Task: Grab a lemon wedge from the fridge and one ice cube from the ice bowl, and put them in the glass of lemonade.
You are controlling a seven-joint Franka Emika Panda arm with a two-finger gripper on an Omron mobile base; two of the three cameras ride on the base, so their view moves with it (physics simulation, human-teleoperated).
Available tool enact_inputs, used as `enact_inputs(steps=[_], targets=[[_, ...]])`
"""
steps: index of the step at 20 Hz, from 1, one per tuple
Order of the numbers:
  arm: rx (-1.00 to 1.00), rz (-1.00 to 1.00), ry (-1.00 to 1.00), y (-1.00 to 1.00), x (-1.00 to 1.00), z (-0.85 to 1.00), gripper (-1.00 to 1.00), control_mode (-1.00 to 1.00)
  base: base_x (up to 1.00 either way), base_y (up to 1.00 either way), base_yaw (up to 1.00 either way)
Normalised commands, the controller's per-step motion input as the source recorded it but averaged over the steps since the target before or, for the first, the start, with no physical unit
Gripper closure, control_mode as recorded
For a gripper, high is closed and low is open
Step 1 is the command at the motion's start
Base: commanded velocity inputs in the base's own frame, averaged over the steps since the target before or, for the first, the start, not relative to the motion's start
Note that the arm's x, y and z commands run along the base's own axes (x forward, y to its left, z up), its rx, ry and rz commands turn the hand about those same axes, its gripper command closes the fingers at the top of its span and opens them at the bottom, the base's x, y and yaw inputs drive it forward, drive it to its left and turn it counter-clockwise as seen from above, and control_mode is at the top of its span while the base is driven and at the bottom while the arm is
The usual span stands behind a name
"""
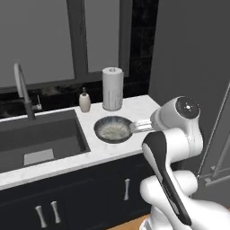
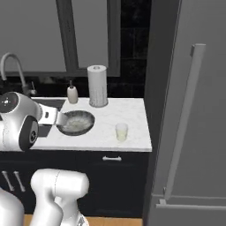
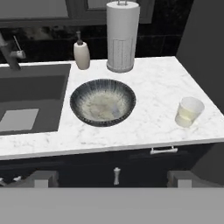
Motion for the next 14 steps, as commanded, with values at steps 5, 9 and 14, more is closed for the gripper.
enact_inputs(steps=[5, 9, 14], targets=[[0.0, 0.0, 0.0, 0.0, 0.0, 0.0, -1.0, 1.0, 0.59, 0.48, -0.35], [0.0, 0.0, 0.0, 0.0, 0.0, 0.0, -1.0, 1.0, 0.53, 0.28, -0.35], [0.0, 0.0, 0.0, 0.0, 0.0, 0.0, -1.0, 1.0, 0.34, 0.05, -0.33]])
